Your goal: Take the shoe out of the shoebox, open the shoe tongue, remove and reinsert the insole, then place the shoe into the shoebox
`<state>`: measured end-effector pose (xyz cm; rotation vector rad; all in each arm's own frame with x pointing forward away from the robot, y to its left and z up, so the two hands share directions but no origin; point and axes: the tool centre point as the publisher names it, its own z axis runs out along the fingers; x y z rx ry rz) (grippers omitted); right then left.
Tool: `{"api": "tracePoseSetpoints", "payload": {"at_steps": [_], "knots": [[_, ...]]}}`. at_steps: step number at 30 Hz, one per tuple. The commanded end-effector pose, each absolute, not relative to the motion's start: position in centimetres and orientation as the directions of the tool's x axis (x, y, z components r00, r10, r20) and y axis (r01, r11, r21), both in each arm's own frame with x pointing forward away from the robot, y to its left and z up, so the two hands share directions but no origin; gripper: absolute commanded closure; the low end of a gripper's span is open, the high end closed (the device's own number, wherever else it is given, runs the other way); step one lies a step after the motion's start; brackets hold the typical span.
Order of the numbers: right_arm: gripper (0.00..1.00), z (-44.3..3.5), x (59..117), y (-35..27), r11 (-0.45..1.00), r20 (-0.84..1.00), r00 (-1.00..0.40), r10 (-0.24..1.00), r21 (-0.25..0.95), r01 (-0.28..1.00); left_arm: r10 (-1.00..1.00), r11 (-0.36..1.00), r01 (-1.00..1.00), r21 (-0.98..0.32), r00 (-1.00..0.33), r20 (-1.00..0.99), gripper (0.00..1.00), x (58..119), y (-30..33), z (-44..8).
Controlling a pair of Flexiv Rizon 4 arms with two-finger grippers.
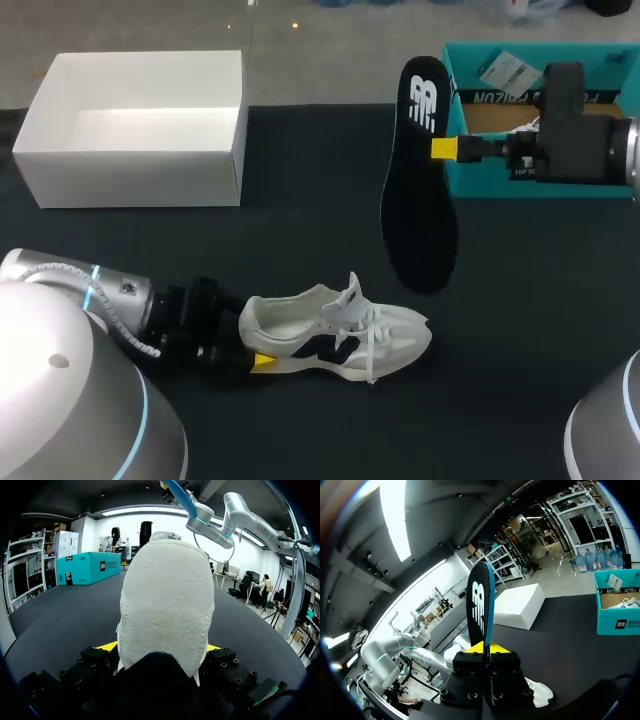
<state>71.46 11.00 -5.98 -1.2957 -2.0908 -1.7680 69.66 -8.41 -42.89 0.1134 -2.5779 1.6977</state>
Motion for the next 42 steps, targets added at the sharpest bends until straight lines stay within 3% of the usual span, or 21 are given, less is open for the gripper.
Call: {"api": "tracePoseSetpoints", "payload": {"at_steps": [1,20,42], "knots": [[1.00,-5.7,69.0,8.3,-0.051,0.580,-0.651,0.490,0.765,0.642,-0.034,0.397,-0.091,-0.913,-0.996,0.085,1.00,69.6,-8.5,-43.1],[1.00,-4.0,65.9,7.4,0.042,0.485,-0.707,0.515,0.810,0.585,-0.034,0.397,-0.091,-0.913,-0.996,0.085,1.00,69.6,-8.5,-43.1],[1.00,-4.0,65.9,7.4,0.042,0.485,-0.707,0.515,0.810,0.585,-0.034,0.397,-0.091,-0.913,-0.996,0.085,0.98,69.6,-8.5,-43.1]]}}
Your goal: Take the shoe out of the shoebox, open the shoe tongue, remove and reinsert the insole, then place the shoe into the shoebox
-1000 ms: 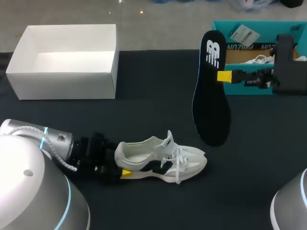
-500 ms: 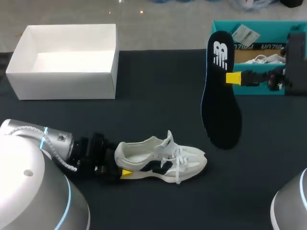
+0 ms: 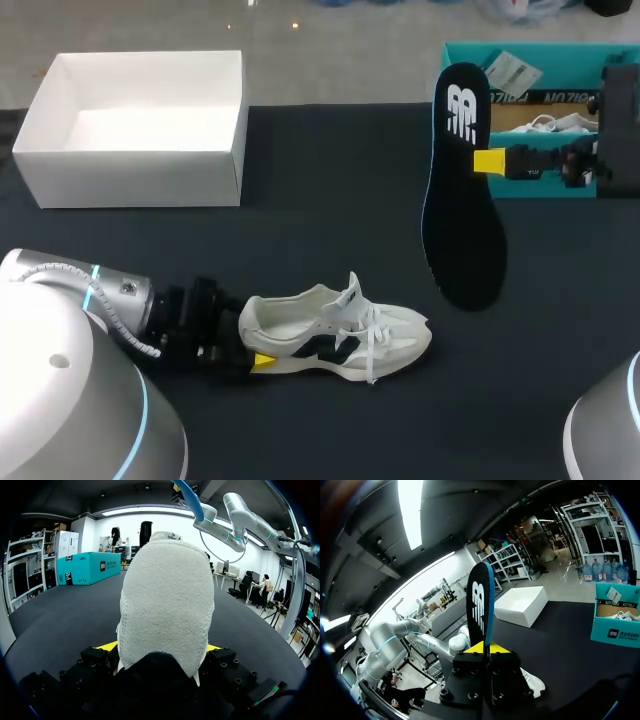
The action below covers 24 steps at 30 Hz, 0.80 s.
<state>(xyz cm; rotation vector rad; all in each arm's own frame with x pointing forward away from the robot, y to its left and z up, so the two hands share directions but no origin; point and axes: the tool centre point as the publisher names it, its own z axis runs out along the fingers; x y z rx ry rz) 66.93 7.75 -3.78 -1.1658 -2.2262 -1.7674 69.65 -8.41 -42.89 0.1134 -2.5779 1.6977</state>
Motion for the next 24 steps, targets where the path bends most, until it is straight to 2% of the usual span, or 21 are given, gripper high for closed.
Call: {"api": "tracePoseSetpoints", "payload": {"at_steps": [1,2,4,6,7,8,24], "knots": [[1.00,-4.0,65.9,7.4,0.042,0.485,-0.707,0.515,0.810,0.585,-0.034,0.397,-0.091,-0.913,-0.996,0.085,0.91,69.6,-8.5,-43.1],[1.00,-4.0,65.9,7.4,0.042,0.485,-0.707,0.515,0.810,0.585,-0.034,0.397,-0.091,-0.913,-0.996,0.085,0.81,69.6,-8.5,-43.1],[1.00,-4.0,65.9,7.4,0.042,0.485,-0.707,0.515,0.810,0.585,-0.026,0.395,-0.091,-0.914,-0.996,0.088,0.71,69.7,-8.3,-43.1],[1.00,-4.0,65.9,7.4,0.042,0.485,-0.707,0.515,0.810,0.585,-0.022,0.454,-0.087,-0.887,-0.996,0.086,0.55,69.9,-8.1,-43.0],[1.00,-4.0,65.9,7.4,0.042,0.485,-0.707,0.515,0.810,0.585,-0.020,0.461,-0.087,-0.883,-0.996,0.088,0.10,70.0,-8.0,-42.9],[1.00,-4.0,65.9,7.4,0.042,0.485,-0.707,0.515,0.810,0.585,-0.008,0.481,-0.077,-0.873,-0.996,0.084,0.00,70.0,-7.9,-42.8],[1.00,-4.0,65.9,7.4,0.042,0.485,-0.707,0.515,0.810,0.585,0.018,0.692,-0.079,-0.718,-0.992,0.126,0.00,70.1,-7.1,-42.1]]}}
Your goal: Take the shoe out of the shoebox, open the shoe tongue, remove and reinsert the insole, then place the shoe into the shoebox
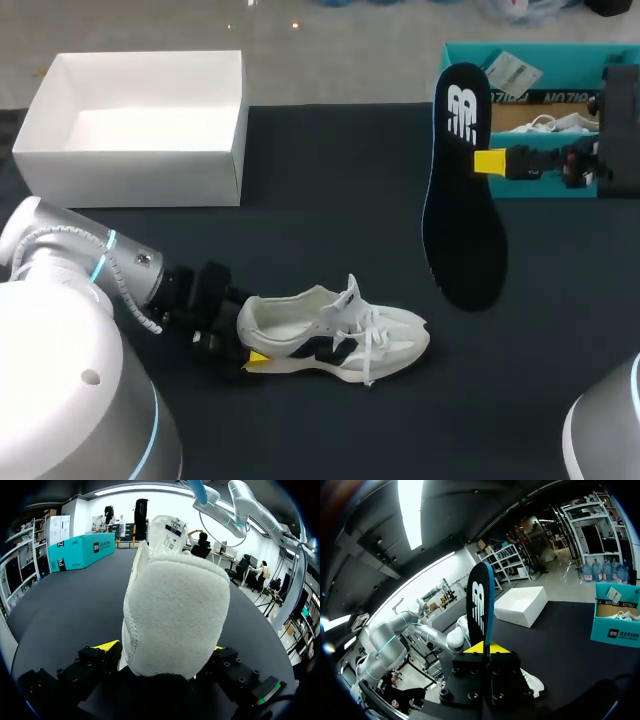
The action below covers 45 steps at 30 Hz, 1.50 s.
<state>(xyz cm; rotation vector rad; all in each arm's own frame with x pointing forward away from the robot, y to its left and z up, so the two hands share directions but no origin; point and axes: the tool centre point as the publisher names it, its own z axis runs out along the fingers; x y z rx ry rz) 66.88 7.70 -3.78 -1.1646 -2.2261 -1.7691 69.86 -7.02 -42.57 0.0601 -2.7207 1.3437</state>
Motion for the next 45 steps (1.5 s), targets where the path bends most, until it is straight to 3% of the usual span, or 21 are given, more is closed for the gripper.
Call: {"api": "tracePoseSetpoints", "payload": {"at_steps": [1,10,31,45], "knots": [[1.00,-4.0,65.9,7.4,0.042,0.485,-0.707,0.515,0.810,0.585,0.016,0.703,-0.080,-0.707,-0.992,0.127,0.00,70.1,-7.1,-42.1],[1.00,-4.0,65.9,7.4,0.042,0.485,-0.707,0.515,0.810,0.585,-0.007,0.839,-0.052,-0.541,-0.996,0.084,0.00,70.4,-6.6,-41.3],[1.00,-4.0,65.9,7.4,0.042,0.485,-0.707,0.515,0.810,0.585,0.154,0.947,0.120,-0.297,-0.984,0.091,0.00,70.3,-4.4,-37.6],[1.00,-4.0,65.9,7.4,0.042,0.485,-0.707,0.515,0.810,0.585,0.095,0.995,0.093,-0.042,-0.993,0.067,0.00,69.3,-4.7,-34.7]]}}
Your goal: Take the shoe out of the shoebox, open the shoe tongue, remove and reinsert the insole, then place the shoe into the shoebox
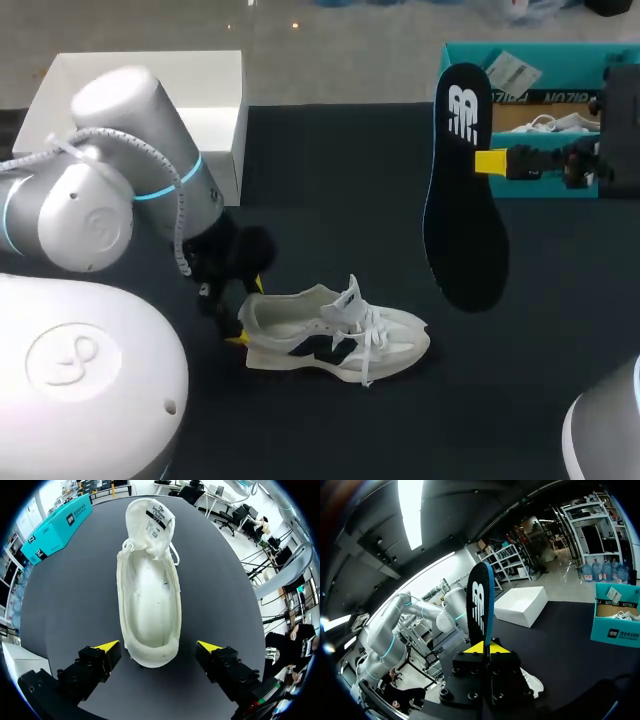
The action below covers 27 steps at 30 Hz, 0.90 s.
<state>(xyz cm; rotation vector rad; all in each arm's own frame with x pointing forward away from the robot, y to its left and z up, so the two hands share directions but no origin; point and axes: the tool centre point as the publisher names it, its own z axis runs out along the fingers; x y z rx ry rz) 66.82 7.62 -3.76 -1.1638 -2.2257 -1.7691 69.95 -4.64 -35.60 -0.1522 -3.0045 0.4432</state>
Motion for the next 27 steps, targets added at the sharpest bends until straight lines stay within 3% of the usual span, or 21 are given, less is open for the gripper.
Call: {"api": "tracePoseSetpoints", "payload": {"at_steps": [1,27], "knots": [[1.00,-4.04,65.94,7.36,0.042,0.485,-0.707,0.515,0.810,0.585,0.080,0.996,0.077,-0.053,-0.995,0.062,0.00,69.36,-4.63,-34.53],[1.00,-4.04,65.94,7.36,0.042,0.485,-0.707,0.515,0.810,0.585,0.043,0.995,0.039,-0.090,-0.998,0.044,0.00,69.48,-4.55,-34.24]]}}
